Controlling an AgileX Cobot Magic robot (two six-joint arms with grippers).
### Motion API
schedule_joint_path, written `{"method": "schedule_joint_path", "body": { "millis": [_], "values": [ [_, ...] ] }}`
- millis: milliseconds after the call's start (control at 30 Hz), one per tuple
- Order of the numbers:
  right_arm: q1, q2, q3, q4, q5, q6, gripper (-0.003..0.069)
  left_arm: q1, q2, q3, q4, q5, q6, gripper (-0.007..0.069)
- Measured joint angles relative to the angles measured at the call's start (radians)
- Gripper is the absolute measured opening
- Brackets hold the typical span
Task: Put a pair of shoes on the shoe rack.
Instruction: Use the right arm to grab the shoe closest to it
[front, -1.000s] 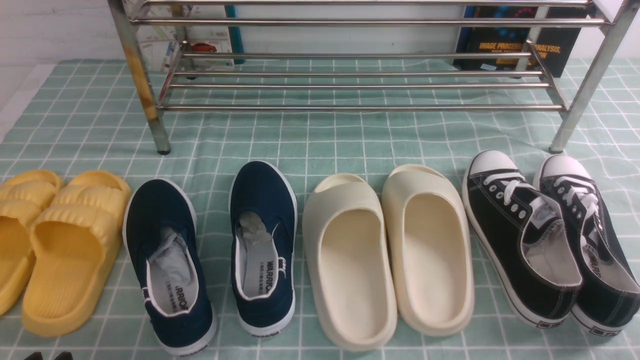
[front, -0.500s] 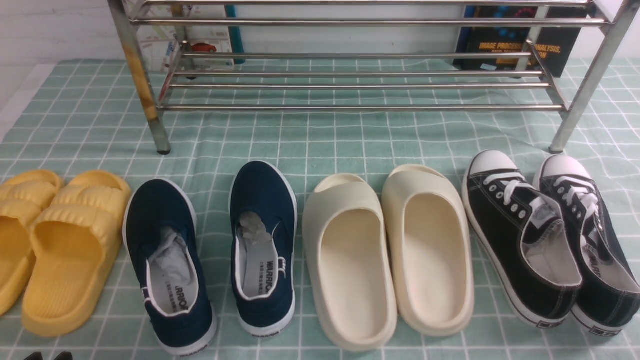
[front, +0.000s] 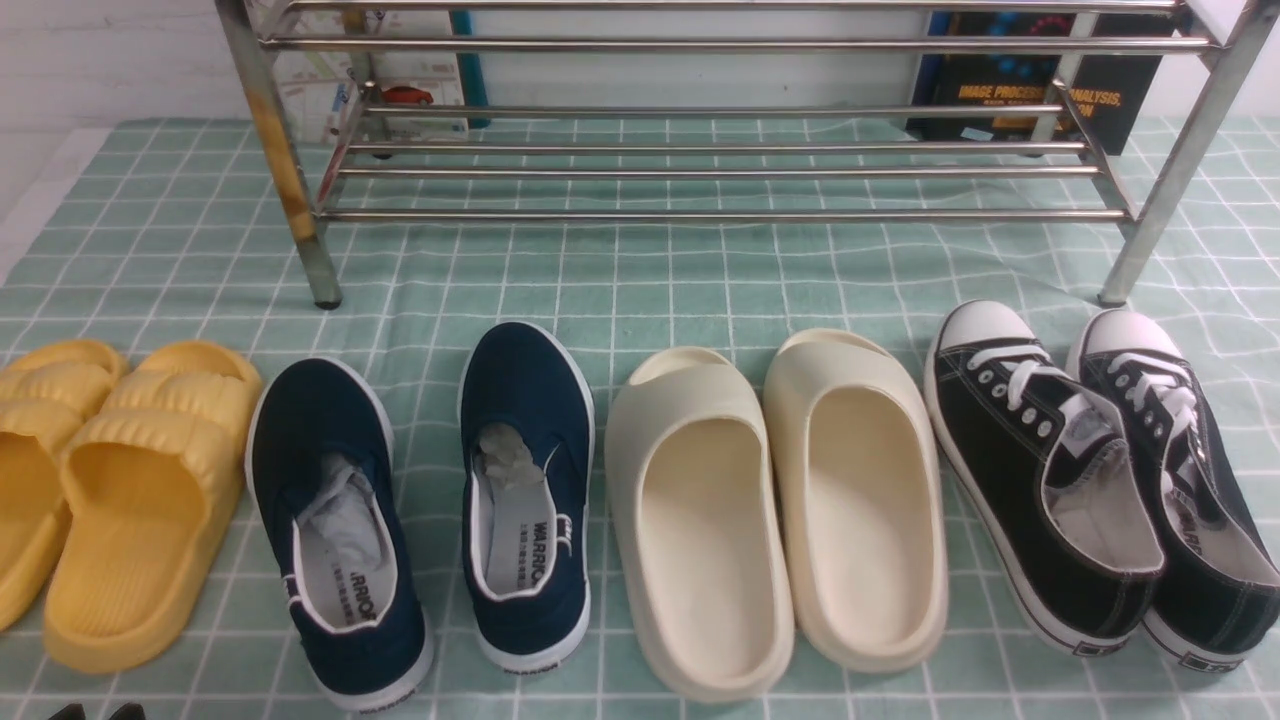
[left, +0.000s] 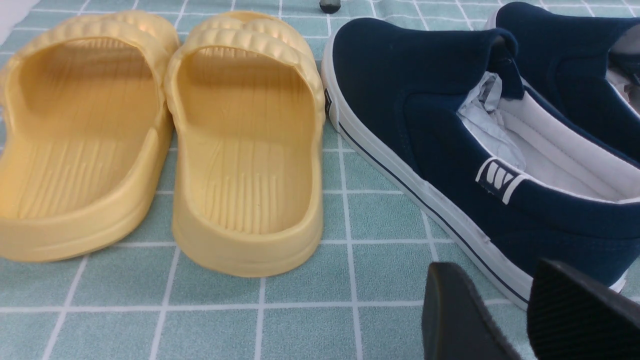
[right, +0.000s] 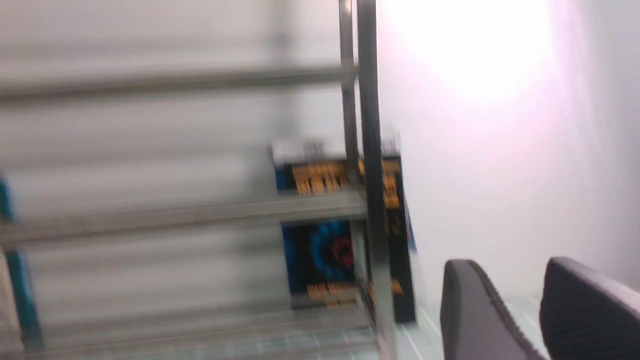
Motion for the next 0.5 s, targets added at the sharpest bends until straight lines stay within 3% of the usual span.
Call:
{"method": "schedule_joint_path", "body": {
  "millis": [133,233,267,300,333,500],
  "values": [
    [0.000,0.000,-0.001,-0.007,-0.205,0.132,0.0221,0.000,0.000,0.000,0.000,0.000,0.000,0.0238],
    [0.000,0.000,-0.029,-0.028,-0.214,0.151,0.0178,0.000,0.000,0.000,0.000,0.000,0.000,0.0238],
    [0.000,0.004,-0.085,-0.053,-0.185,0.149,0.0123,0.000,0.000,0.000,0.000,0.000,0.000,0.0238],
    [0.000,0.004,-0.085,-0.056,-0.179,0.147,0.0115,0.000,0.000,0.000,0.000,0.000,0.000,0.0238],
    [0.000,0.024,-0.176,-0.082,-0.115,0.134,0.0031,0.000,0.000,0.000,0.000,0.000,0.000,0.0238],
    [0.000,0.158,-0.430,-0.145,0.158,0.124,0.0005,0.000,0.000,0.000,0.000,0.000,0.000,0.0238]
  ]
}}
